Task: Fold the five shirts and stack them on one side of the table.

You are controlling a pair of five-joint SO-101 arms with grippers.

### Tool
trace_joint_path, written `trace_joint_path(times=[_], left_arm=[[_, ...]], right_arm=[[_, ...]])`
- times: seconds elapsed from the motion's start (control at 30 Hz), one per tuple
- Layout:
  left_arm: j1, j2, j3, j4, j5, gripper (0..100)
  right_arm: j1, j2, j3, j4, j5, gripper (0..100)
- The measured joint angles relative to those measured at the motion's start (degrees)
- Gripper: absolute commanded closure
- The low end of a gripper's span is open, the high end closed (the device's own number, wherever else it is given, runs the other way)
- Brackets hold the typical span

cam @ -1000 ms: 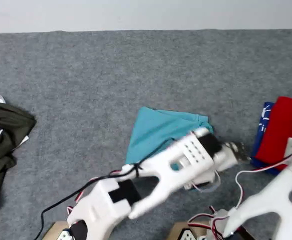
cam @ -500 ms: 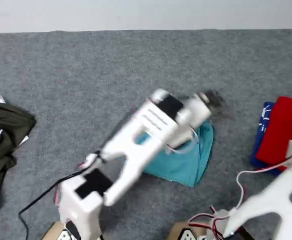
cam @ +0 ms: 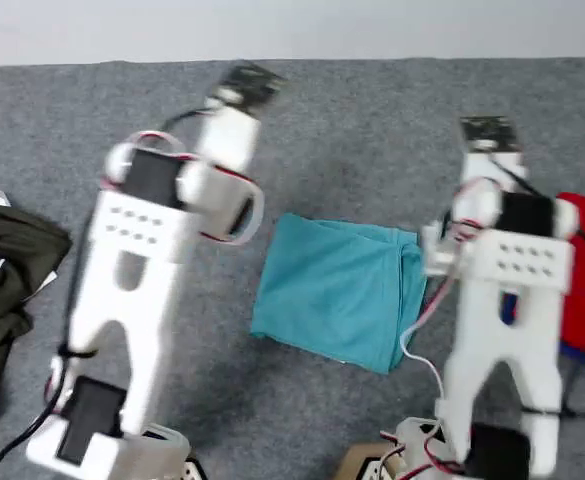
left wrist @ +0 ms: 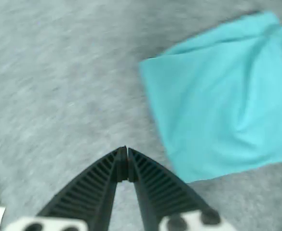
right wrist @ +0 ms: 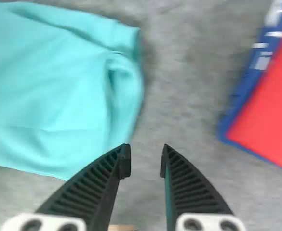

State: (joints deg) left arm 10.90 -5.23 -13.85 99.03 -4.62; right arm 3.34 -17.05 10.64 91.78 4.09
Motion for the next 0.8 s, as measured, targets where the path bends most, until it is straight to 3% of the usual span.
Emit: trace_joint_path(times=[0.13,0.27,0.8], left_arm=[[-8.18,-3.25,0.79,0.0,0.0,100],[-13.19,-6.15,4.4,0.09,-0.09,100],[-13.98,-21.19,27.69,-3.34,-0.09,100]], right_arm=[[-5.63,6.77,-2.9,-0.44,-10.37,87.9],[-10.37,12.92,-7.38,-0.26,-15.3,91.7],[-12.66,26.81,-19.16,0.18,-16.79,92.2]])
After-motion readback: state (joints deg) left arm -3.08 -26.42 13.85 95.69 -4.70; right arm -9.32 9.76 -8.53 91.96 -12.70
